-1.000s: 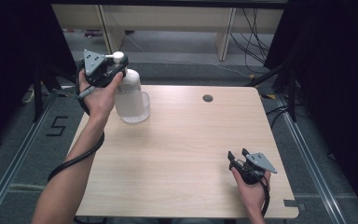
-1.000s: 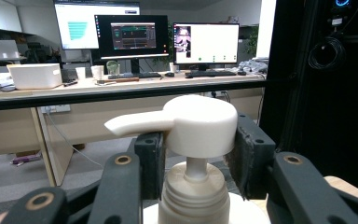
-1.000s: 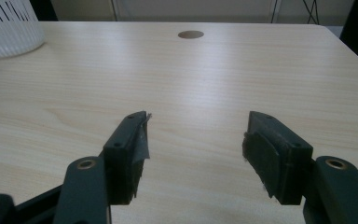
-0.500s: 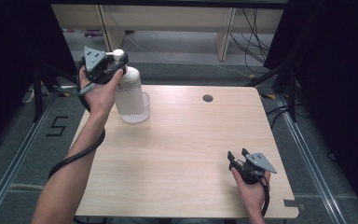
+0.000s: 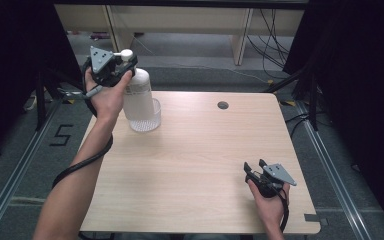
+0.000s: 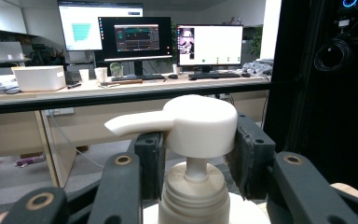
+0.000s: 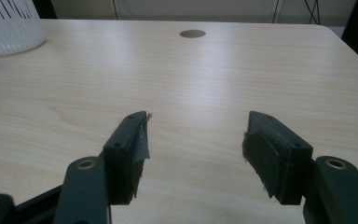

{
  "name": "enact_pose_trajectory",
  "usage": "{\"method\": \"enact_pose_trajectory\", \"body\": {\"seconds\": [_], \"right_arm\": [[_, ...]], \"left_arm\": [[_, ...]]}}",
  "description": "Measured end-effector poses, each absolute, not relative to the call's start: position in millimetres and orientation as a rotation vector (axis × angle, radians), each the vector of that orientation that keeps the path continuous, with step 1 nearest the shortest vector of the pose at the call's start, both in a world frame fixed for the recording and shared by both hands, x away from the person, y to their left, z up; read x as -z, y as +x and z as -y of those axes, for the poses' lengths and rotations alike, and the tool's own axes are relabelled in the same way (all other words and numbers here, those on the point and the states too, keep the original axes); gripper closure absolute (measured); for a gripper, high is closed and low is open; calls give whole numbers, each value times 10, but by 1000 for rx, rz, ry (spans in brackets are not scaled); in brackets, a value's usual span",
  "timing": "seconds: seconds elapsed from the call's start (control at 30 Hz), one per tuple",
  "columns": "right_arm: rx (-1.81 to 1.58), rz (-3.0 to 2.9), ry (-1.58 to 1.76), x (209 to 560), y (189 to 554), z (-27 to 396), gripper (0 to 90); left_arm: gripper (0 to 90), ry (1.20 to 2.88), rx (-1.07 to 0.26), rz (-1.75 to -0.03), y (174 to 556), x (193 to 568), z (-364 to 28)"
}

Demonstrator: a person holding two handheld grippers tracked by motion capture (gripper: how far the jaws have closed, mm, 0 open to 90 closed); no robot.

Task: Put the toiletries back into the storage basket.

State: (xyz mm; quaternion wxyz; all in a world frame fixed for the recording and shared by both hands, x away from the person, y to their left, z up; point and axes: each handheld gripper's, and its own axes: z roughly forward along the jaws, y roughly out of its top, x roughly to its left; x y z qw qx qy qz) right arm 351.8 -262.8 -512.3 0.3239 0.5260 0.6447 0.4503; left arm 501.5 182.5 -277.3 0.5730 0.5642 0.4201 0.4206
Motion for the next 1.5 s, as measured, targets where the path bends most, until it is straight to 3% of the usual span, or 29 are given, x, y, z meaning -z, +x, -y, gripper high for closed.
{"method": "enact_pose_trajectory", "body": {"seconds": [1.5], "right_arm": [[-1200, -1692, 1392, 5128, 3521, 2622, 400]], "left_arm": [[590, 1323, -1002, -989, 5313, 2687, -1752]]}}
